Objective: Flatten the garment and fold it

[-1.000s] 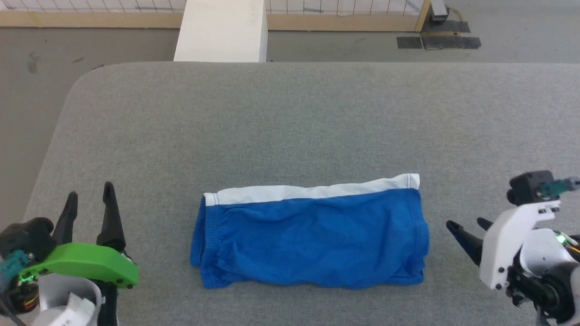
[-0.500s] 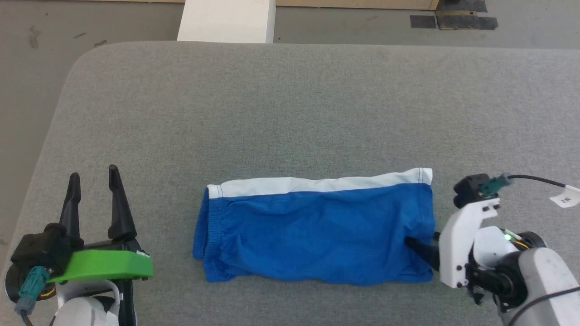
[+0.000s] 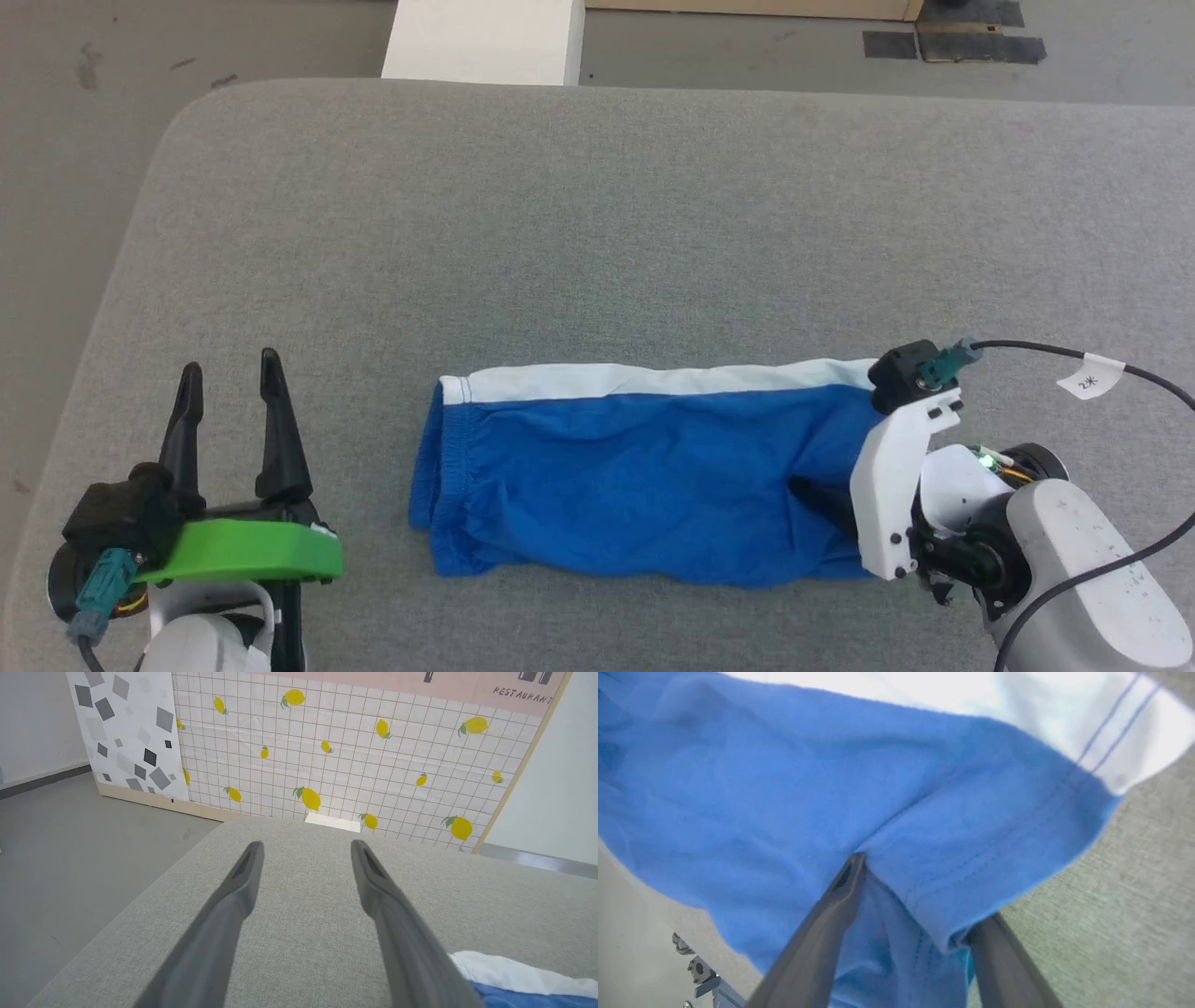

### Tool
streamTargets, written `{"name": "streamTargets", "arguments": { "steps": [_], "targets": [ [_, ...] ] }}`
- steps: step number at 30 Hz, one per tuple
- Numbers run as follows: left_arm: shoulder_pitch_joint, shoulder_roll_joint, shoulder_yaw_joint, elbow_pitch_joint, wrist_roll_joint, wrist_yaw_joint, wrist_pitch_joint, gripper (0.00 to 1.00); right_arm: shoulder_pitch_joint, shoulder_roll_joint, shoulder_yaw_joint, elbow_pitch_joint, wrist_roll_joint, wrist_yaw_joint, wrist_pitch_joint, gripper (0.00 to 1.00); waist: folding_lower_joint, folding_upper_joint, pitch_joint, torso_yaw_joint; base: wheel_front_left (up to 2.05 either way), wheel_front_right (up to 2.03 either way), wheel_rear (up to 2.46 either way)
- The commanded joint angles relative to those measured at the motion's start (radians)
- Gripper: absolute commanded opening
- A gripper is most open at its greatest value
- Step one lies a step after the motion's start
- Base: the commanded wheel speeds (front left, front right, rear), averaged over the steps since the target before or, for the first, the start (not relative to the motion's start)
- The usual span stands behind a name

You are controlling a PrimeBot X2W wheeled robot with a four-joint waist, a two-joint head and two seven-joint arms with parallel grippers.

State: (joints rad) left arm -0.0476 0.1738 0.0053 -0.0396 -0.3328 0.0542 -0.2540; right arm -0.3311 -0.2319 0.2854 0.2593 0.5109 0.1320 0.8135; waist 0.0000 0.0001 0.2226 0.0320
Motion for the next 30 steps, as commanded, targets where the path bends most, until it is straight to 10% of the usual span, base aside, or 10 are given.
{"name": "streamTargets", "arguments": {
  "steps": [1, 21, 30],
  "targets": [
    [-0.011, -0.005, 0.002, 0.002, 0.011, -0.004, -0.008, 1.00, 0.006, -0.006, 0.010, 0.029, 0.003, -0.001, 0.003, 0.00, 0.0000, -0.0001, -0.004, -0.001, 0.00, 0.00, 0.00],
    [0.001, -0.023, 0.015, -0.003, 0.047, -0.031, -0.008, 1.00, -0.009, -0.189, -0.308, 0.115, -0.178, -0.001, 0.072, 0.00, 0.0000, -0.0001, -0.016, -0.029, 0.00, 0.00, 0.00],
    [0.018, -0.034, 0.012, 0.007, 0.051, -0.037, -0.008, 1.00, 0.031, -0.215, -0.256, -0.124, -0.207, -0.001, 0.147, 0.00, 0.0000, -0.0001, -0.043, -0.037, 0.00, 0.00, 0.00]
  ]
}}
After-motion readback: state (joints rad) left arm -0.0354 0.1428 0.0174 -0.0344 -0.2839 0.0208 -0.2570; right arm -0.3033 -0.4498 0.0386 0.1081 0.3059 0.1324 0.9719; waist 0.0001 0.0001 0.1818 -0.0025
